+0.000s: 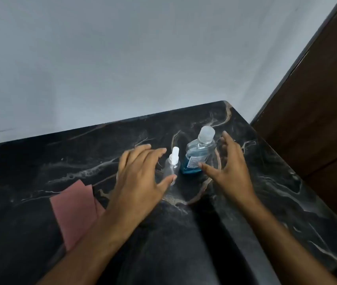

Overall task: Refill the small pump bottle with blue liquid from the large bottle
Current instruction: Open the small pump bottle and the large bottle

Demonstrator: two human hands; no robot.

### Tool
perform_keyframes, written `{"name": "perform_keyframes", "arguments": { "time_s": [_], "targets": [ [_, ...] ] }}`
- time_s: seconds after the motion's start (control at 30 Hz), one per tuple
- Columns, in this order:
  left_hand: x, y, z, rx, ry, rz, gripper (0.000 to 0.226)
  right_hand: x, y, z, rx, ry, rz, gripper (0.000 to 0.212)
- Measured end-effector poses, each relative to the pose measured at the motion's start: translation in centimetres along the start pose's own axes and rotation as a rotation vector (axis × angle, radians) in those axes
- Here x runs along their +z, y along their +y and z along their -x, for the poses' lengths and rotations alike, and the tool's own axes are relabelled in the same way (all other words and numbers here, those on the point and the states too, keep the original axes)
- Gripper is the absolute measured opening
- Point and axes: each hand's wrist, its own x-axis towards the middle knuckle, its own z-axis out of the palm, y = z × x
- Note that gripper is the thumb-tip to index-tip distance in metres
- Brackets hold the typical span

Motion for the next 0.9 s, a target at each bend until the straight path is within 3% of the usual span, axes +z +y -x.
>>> {"name": "perform_keyframes", "arguments": {
  "time_s": [0.17,0.33,0.7,0.9],
  "targets": [
    [2.9,-0.6,-1.4,0.060,0.012,-0.069,0.076,1.7,1.5,-2.4,-0.099,-0.120,-0.194,0.100],
    [5.0,-0.6,-1.6,0.170,0.103,-0.168,0.062,2.9,2.2,-2.6,-0.160,-0.112,-0.272,0.078],
    [5.2,0.4,-0.2,0.170,0.245,-0.009,0.041,3.6,2.6,-1.3,-0.247,-0.047,-0.253,0.064],
    [4.1,1.3,3.1,0.162,0.162,0.053,0.028,2.4,2.6,1.9,-0.254,-0.018,-0.260,0.059]
  ]
}}
